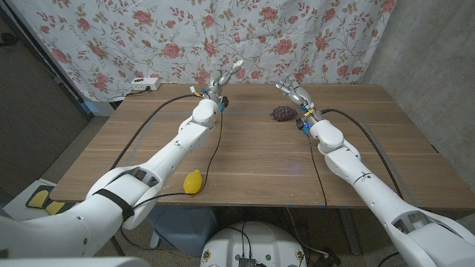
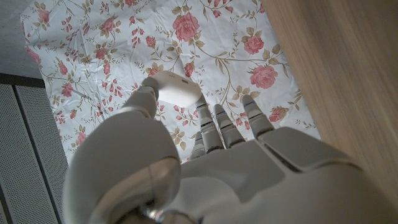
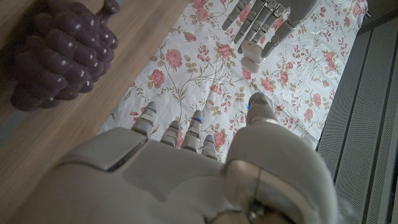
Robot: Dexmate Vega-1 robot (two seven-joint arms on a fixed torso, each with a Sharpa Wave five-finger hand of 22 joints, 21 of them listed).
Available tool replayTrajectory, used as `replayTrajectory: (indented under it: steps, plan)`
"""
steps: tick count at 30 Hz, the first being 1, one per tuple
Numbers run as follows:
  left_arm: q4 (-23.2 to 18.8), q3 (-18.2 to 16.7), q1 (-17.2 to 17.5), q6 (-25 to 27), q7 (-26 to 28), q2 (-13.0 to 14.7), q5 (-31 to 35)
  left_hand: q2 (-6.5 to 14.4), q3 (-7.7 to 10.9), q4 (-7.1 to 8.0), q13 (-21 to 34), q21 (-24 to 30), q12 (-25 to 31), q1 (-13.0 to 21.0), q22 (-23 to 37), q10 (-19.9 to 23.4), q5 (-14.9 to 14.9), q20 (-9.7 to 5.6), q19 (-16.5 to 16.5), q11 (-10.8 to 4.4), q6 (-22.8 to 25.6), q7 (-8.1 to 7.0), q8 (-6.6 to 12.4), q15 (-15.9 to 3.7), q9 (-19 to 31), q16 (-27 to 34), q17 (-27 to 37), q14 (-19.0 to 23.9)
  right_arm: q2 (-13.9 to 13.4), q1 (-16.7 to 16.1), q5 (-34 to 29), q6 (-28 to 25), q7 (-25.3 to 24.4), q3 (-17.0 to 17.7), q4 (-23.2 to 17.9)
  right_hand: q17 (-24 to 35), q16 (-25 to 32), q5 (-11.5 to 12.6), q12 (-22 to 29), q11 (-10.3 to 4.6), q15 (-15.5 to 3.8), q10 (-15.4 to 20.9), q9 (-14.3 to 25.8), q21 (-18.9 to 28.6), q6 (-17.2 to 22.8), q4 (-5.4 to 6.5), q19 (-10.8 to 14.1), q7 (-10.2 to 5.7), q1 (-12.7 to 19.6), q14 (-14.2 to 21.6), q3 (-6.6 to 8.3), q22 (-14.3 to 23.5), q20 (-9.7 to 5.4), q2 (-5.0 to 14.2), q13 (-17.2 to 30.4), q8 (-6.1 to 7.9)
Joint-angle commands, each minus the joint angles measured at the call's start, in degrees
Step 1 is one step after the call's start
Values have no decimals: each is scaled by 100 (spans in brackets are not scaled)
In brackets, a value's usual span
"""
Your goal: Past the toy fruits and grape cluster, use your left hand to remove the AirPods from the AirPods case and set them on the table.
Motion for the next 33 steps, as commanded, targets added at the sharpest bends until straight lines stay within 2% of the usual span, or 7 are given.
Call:
replayTrajectory:
  steps: [1,10,14,21,23,25,33]
  plan:
    - [77,5,34,-128,-245,-151,-401,59,-20,3,28,-19,33,40,14,933,29,-23,-31,-892,-26,13,26,-17,10,-25,19,-10,-124,41,-360,-98,-195,-187,-140,8,33,39,-9,-74,-99,-80,5,6,-232,-14,-58,-57,176,-69,98,8,-109,-5,37,-8]
    - [380,-32,5,-415,-595,-371,-804,80,-23,8,33,-28,41,58,15,959,28,-44,-57,-894,-33,-8,14,-30,8,-30,23,-29,-124,-86,-695,-569,-714,-282,-554,13,43,38,13,-99,-113,-112,8,11,-469,3,-99,-62,337,-120,188,7,-121,10,84,-18]
    - [140,52,8,-114,-579,-249,-787,90,-25,13,35,-35,40,62,15,958,27,-53,-77,-895,-36,-19,9,-38,7,-31,25,-37,-147,-103,-792,-773,-823,-338,-688,14,92,37,95,-132,-146,57,8,49,-504,4,-8,-67,466,-36,254,5,-187,6,123,22]
    - [211,-5,47,-283,-790,-372,-1076,104,-32,23,37,-40,31,66,16,936,24,-49,-95,-895,-46,-31,-1,-44,6,-36,31,-61,-139,-134,-1058,-1047,-1166,-430,-898,11,116,34,148,-218,-155,204,5,44,-697,6,10,-78,599,6,315,3,-296,-12,149,3]
    - [-85,-20,158,-48,-525,-351,-1102,108,-34,26,38,-40,28,67,16,931,23,-49,-97,-896,-44,-32,-2,-58,6,-39,32,-72,-119,-142,-1144,-1098,-1288,-460,-933,10,127,32,163,-224,-163,248,5,47,-706,9,22,-77,632,29,330,3,-300,-13,157,14]
    - [-81,-29,156,-34,-736,-342,-1240,109,-37,28,39,-41,27,66,16,930,22,-48,-100,-896,-32,-39,2,-59,6,-41,33,-77,-114,-143,-1198,-1156,-1350,-488,-975,10,132,30,161,-217,-165,249,4,49,-724,12,34,-60,649,39,337,3,-283,-18,162,16]
    - [-109,-44,242,-145,-617,-487,-1377,119,-45,35,43,-37,30,71,17,938,19,-61,-96,-898,-8,-29,5,-65,5,-40,36,-86,-35,-84,-1554,-1315,-1708,-664,-1015,16,136,11,137,-276,-236,202,3,42,-876,42,35,-107,707,26,366,3,-382,-18,188,-1]
